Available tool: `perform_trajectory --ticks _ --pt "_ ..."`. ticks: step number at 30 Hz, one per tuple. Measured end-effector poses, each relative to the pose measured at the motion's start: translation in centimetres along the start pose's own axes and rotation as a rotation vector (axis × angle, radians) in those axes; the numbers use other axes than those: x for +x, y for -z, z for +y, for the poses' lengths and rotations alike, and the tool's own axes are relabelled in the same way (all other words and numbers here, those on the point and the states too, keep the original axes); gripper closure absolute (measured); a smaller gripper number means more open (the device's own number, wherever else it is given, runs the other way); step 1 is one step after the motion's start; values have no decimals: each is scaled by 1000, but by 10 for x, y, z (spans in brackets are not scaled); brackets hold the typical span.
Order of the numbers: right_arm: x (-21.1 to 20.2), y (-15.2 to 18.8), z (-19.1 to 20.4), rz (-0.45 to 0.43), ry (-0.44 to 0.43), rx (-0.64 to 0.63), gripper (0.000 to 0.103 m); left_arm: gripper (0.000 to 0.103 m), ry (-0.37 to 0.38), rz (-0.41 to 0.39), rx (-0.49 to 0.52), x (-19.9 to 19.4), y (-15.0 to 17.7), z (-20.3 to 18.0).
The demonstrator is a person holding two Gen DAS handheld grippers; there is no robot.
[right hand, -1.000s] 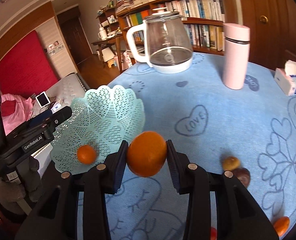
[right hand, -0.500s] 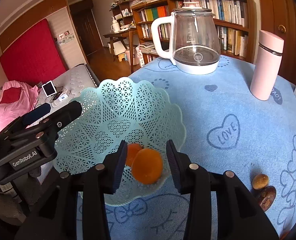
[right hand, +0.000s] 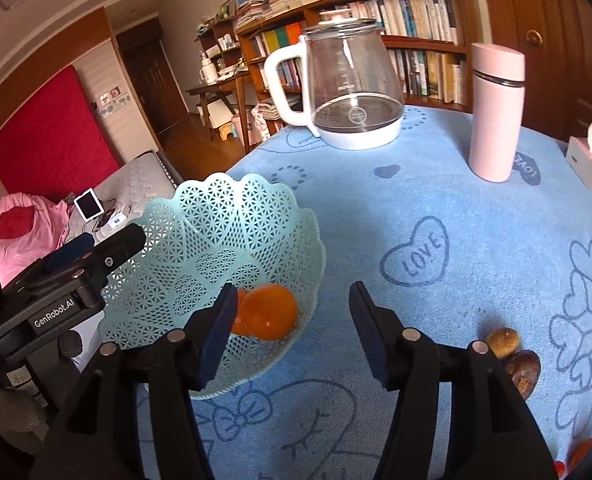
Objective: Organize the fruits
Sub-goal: 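Lower the orange into the green basket and open the right tool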
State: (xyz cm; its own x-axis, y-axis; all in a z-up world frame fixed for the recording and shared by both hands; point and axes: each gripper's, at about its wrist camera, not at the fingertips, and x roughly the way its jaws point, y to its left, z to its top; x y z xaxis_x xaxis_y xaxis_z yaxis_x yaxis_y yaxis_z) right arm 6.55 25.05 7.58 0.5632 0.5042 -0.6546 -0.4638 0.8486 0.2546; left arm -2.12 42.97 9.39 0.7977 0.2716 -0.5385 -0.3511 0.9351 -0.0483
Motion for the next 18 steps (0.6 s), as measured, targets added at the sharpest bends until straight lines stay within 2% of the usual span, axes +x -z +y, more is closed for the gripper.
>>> perform_trajectory --ticks 10,18 --pt "-7 7 -16 -12 13 59 39 3 2 -6 14 -1 1 -3" --pt "3 8 -13 2 78 18 39 3 5 -8 26 -5 2 -6"
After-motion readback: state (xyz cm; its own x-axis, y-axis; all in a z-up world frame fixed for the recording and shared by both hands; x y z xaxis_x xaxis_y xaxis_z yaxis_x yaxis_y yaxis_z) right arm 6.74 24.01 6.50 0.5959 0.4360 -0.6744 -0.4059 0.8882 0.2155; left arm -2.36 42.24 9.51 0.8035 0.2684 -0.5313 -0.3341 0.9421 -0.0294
